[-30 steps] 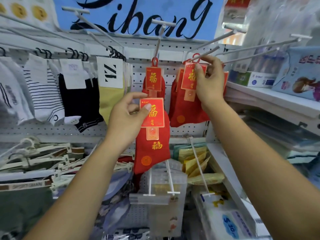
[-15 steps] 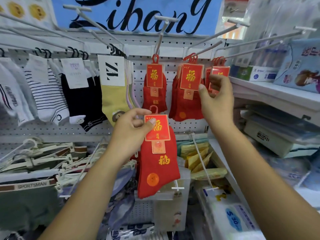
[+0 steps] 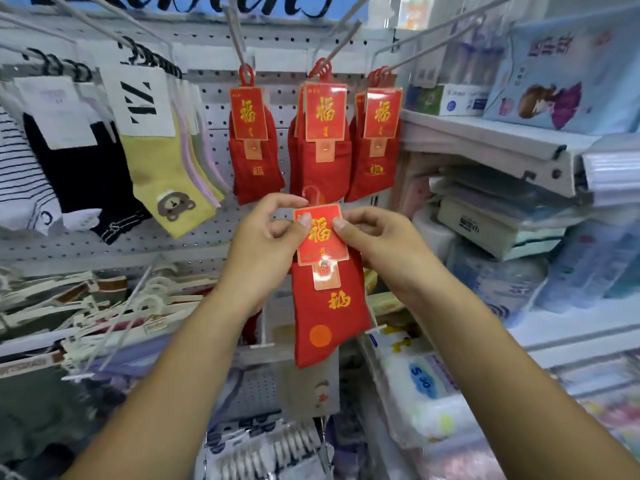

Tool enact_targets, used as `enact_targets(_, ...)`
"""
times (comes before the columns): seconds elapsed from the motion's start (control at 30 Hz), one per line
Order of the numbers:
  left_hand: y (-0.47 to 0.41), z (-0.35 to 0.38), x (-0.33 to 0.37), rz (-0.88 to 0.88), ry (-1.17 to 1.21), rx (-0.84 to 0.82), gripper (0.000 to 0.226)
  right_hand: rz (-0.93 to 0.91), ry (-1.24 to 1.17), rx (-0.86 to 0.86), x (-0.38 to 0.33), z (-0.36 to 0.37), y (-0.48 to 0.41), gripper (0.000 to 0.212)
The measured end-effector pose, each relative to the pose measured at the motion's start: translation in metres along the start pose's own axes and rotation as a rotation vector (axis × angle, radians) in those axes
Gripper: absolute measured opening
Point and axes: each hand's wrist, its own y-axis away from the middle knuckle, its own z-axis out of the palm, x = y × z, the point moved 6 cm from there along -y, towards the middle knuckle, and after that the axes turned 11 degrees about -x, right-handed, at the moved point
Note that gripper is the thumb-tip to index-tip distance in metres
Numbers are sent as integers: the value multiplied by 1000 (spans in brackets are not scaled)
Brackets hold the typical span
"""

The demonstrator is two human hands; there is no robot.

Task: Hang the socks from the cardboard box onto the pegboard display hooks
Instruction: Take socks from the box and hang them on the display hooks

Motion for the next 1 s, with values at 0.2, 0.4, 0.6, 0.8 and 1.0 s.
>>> enact_targets(0.2,2,0,9,67,-62,134,12,-101,30,53,-4,-14,1,16)
enact_targets(0.4,-4,-38,56,228,-194,467,35,-210,138,165,-22,-24,-12,12)
enact_targets(0.6,-19,-55,108,340,-342,497,43,-285,161,150,-51,-11,-49,12)
enact_targets(0.8,-21,-60,129,335,-436,497,14,-363,243,151,-84,14,-87,17)
enact_targets(1.0,-15,-74,144,359,-493,576,19,-362,262,237,-101,24,-115,16)
